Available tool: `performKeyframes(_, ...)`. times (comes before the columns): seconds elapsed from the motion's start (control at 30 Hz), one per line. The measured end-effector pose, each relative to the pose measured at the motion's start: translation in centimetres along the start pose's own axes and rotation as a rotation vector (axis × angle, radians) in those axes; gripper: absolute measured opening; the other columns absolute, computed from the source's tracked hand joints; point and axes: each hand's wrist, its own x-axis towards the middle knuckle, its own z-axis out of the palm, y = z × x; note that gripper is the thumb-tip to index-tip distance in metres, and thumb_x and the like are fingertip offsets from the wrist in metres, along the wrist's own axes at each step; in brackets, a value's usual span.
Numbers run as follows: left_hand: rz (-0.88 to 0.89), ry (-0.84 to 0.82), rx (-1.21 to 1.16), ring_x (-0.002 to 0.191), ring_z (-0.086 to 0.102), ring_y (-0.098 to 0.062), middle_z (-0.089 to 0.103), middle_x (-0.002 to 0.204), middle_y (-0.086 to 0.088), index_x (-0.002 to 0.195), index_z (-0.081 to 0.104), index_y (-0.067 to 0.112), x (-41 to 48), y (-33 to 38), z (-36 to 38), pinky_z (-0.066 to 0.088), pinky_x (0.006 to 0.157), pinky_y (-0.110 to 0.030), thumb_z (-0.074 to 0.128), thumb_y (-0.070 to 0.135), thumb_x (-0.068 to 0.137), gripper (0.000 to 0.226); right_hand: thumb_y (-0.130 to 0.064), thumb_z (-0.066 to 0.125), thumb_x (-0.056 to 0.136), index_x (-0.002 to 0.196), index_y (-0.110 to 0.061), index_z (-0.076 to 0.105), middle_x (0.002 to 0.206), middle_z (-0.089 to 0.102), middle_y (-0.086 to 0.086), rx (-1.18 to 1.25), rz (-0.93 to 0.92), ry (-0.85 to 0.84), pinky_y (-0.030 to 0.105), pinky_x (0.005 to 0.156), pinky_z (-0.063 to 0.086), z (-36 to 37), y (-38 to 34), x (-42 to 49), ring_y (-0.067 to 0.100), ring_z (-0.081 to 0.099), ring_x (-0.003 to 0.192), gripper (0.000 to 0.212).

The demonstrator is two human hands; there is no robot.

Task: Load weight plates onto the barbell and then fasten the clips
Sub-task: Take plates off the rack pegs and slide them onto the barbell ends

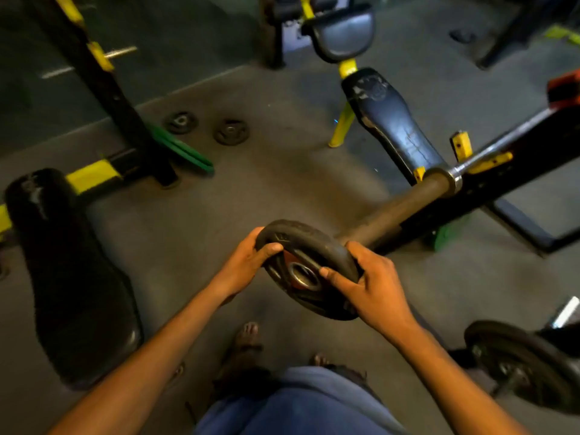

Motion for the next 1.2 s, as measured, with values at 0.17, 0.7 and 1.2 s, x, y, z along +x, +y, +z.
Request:
performKeyframes(0.17,0.031,-0.258,0.073,0.115,0.062,-0.005,0.065,0.121,0.007,0.126,0.054,0.027,4.0,0.1,-0.8,0.049,0.104,-0.036,0.066,0.037,0.087,0.043,-0.045,0.072,0.088,0.081,-0.029,0.048,0.068,0.051,-0.013,-0.153,0.08,0.126,0.038,0.055,0.047,0.7,-1.7,-1.1,0.011,0.056,0.063,0.03)
performKeyframes(0.7,-0.478,-0.549,-0.114,0.135,0.051,-0.03,0.046,0.149,-0.016,0.152,0.035,0.011,6.8,3.8,0.1,0.046,0.108,-0.051,0.06,0.063,0.082,0.09,-0.053,0.081,0.078,0.102,-0.021,0.06,0.101,0.058,0.003,-0.249,0.787,0.913,0.04,0.068,0.054,4.8,-4.3,-3.5,0.02,0.059,0.088,0.045)
performKeyframes(1.2,-0.384,-0.569,-0.203,0.101,0.072,-0.024,0.074,0.104,-0.012,0.113,0.064,0.011,10.2,7.0,6.6,0.057,0.093,-0.042,0.056,0.065,0.085,0.061,-0.051,0.076,0.084,0.095,-0.005,0.061,0.098,0.076,0.014,0.877,0.961,1.101,0.051,0.08,0.064,5.0,-2.6,1.6,0.024,0.074,0.104,0.05)
